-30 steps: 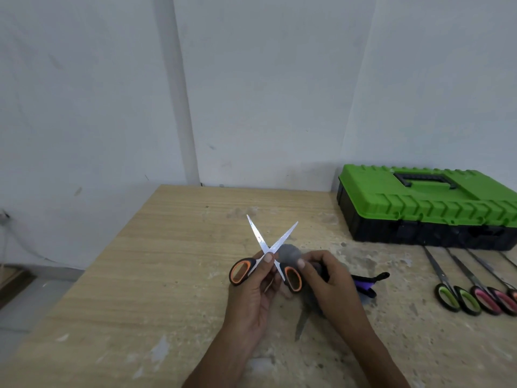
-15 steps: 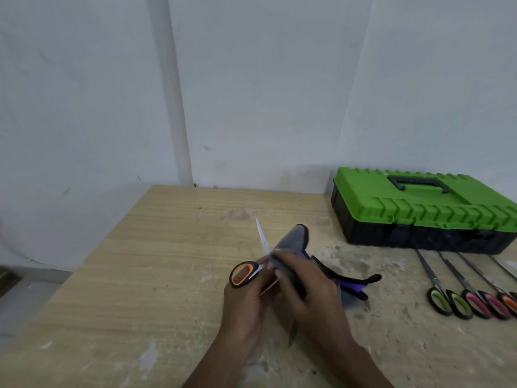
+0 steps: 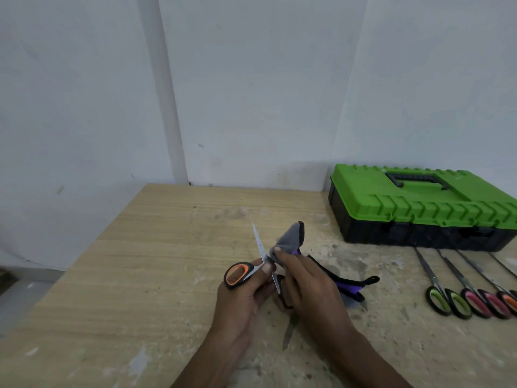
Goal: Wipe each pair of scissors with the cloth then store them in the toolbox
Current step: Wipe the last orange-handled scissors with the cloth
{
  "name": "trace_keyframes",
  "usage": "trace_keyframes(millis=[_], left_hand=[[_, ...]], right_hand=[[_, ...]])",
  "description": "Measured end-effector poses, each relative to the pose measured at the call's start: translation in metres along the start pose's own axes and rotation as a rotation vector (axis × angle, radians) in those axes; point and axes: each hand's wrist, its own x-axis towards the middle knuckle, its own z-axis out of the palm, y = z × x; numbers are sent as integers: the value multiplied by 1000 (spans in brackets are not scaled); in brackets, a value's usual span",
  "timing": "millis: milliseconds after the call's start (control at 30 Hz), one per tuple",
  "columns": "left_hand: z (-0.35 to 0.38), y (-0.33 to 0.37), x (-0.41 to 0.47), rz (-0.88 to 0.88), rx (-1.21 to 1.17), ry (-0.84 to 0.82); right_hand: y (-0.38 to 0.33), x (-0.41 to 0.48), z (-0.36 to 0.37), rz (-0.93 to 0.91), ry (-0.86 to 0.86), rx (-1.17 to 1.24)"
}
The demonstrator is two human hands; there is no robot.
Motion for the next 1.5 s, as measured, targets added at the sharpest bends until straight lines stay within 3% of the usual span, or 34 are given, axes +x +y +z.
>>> trace_keyframes(millis=[500,600,733,867,933,1000,1067,1167,1333,1500], left_hand=[[1,0,-4,1,58,6],[1,-1,-5,17,83,26],[1,-1,-6,36,116,12],[2,-1,-5,20,94,-3],[3,-2,-4,23,108,-27],[3,-3,-4,32,128,-46],[4,-3,-3,36,132,-68],[3,-5,-3,36,149,-99],[0,-6,-2,51,173,-74],[1,-6,-4,55,214,-78]], right_hand=[[16,1,-7,125,9,58],[35,3,-12,362,70,123],[56,8,-29,718,323,344],[45,17,-45,841,406,956],[32,20,-52,782,374,926],[16,18,-55,569,309,769],[3,11,-46,365,127,658],[4,2,-24,191,-43,238],[7,8,-17,-53,26,-130],[10,9,-15,-76,11,-231]])
